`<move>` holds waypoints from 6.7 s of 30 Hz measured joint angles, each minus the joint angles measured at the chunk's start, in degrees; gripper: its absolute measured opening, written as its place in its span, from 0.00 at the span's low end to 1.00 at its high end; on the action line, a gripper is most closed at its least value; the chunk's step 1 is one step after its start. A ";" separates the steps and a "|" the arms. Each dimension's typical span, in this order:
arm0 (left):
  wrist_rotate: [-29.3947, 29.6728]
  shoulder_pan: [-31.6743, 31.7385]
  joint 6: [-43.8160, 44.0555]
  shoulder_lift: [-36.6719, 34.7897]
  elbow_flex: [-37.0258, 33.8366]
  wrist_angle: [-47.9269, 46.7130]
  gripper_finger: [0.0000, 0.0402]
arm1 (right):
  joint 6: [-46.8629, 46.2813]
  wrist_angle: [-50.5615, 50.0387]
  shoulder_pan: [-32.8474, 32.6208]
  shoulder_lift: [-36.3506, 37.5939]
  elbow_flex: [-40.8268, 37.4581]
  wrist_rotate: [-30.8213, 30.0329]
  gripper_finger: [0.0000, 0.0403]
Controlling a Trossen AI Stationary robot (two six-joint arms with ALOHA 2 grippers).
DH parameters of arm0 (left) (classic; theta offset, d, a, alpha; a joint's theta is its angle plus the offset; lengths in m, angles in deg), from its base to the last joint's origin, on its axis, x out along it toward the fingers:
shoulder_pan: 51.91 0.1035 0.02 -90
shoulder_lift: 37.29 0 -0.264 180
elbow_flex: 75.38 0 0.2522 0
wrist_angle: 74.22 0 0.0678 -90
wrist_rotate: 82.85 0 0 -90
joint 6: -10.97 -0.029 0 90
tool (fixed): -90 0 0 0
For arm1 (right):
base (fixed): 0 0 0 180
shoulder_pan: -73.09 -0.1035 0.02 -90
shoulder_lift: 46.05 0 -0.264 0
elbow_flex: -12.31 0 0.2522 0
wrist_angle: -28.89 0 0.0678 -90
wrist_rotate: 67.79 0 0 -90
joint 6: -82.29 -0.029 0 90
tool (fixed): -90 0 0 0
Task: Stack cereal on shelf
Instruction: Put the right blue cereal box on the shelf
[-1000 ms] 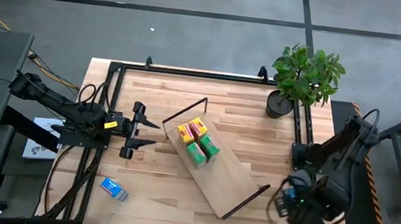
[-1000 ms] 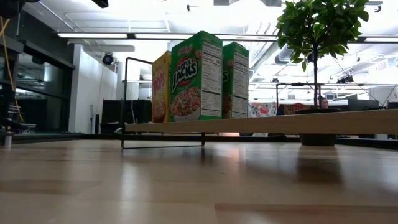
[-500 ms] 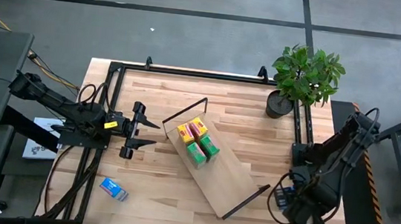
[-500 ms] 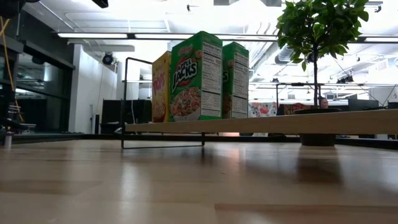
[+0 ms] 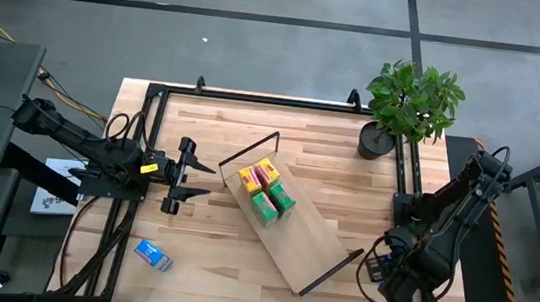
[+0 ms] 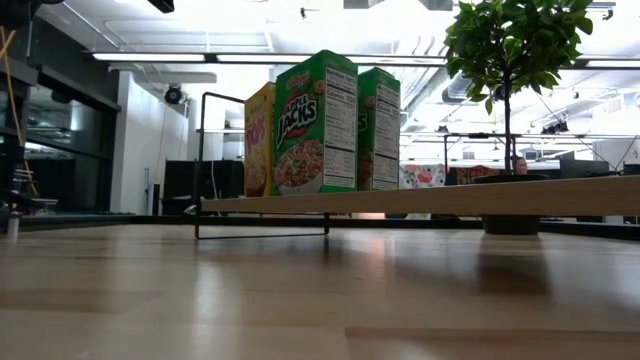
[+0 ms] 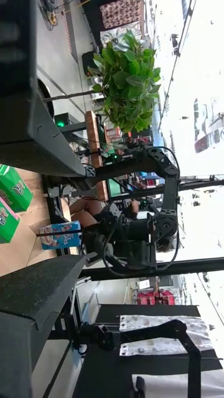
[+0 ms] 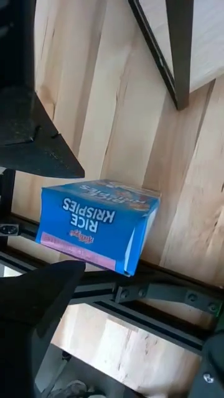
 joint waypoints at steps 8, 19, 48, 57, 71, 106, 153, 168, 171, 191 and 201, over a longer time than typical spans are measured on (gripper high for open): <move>-0.01 -0.01 0.00 0.00 0.00 -0.04 0.52 | 0.63 -0.89 0.17 0.00 0.00 0.81 0.55; -0.01 0.01 0.02 0.00 0.00 -0.04 0.52 | 1.68 -1.93 0.42 -0.59 0.00 0.96 0.67; -0.01 0.00 0.52 0.00 0.00 -0.04 0.52 | -1.74 2.17 0.61 -3.28 -2.93 -0.69 0.67; -0.01 0.00 0.53 0.00 0.00 -0.32 0.52 | -2.50 1.03 0.79 -5.53 -2.93 -0.42 0.67; -0.01 0.01 0.55 0.00 0.00 -0.45 0.52 | 1.36 2.50 0.79 -12.01 -2.93 3.93 0.67; -0.01 0.00 0.50 0.00 0.00 -0.59 0.52 | 21.07 10.27 1.14 2.03 24.31 -21.78 0.30; -0.01 -0.01 0.52 0.00 0.00 -0.81 0.52 | 64.21 -1.75 33.16 -31.95 39.06 -18.23 0.29; 0.00 0.00 0.57 0.00 0.00 -0.82 0.52 | 58.15 -0.89 34.22 -32.68 39.06 -15.78 0.29; -0.01 0.01 0.59 0.00 0.00 -0.83 0.52 | 58.45 -0.89 34.21 -32.68 39.06 -15.78 0.29; -0.01 -0.01 2.03 0.00 0.00 -0.85 0.52 | 59.06 -0.86 34.28 -32.68 39.06 -16.27 0.52; -0.01 0.01 1.99 0.00 0.00 -0.83 0.52 | 66.32 -2.17 34.93 -32.63 42.97 -15.10 0.53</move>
